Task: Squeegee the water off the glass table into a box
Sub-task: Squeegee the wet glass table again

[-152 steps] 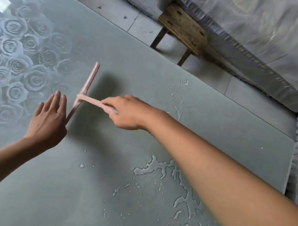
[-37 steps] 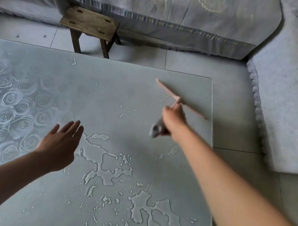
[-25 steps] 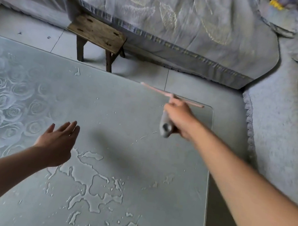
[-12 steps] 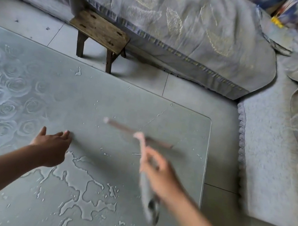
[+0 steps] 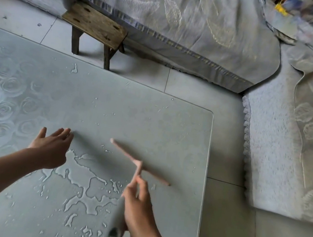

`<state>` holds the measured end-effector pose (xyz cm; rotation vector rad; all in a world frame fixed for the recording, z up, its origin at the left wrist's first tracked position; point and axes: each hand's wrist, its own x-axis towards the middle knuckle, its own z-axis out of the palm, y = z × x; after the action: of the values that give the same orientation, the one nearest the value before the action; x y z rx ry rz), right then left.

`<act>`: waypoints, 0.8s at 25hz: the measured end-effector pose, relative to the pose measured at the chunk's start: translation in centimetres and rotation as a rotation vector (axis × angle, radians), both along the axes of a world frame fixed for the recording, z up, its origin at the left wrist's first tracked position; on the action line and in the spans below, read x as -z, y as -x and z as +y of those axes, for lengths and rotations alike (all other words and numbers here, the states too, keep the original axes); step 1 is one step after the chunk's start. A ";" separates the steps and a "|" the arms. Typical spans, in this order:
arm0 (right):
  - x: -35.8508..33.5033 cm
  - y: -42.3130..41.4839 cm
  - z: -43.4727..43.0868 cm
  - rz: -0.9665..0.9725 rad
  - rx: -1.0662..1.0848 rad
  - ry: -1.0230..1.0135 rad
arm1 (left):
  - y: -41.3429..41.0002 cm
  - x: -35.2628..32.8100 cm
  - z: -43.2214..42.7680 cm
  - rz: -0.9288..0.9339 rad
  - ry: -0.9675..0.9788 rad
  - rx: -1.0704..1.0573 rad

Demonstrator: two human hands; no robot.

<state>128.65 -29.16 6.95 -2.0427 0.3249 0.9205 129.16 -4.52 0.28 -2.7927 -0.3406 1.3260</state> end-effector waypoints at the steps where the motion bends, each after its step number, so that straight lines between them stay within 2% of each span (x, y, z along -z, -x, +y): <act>1: -0.8 -0.5 0.0 0.014 0.019 -0.074 | 0.1 -0.4 -0.3 -0.017 0.014 -0.004; 3: -2.0 -5.0 -1.1 -0.103 0.013 -0.114 | 0.3 -1.3 -1.1 -0.048 0.050 -0.020; 5: -2.6 -11.0 -3.5 -0.261 0.054 0.027 | 0.9 -1.9 -1.9 -0.085 0.076 -0.019; 8: -2.1 -14.9 -7.8 -0.063 0.329 0.065 | 2.1 -2.2 -2.8 -0.109 0.101 0.018; 10: -0.9 -12.5 -8.8 -0.019 0.324 0.112 | 3.2 -1.8 -3.1 -0.117 0.102 0.013; 14: 0.8 -0.9 -5.6 -0.111 0.161 0.159 | 6.1 -1.1 -3.5 -0.113 0.072 0.037; 17: -0.1 8.2 -0.3 -0.003 0.068 -0.008 | 8.7 -1.2 -3.8 -0.071 0.050 0.058; 20: -1.1 8.9 0.1 -0.007 0.076 -0.140 | 11.1 -1.5 -3.4 -0.067 0.055 0.085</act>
<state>119.72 -29.09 8.06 -1.8921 0.3233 0.8652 118.04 -7.88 1.78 -2.8664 -0.1870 1.2449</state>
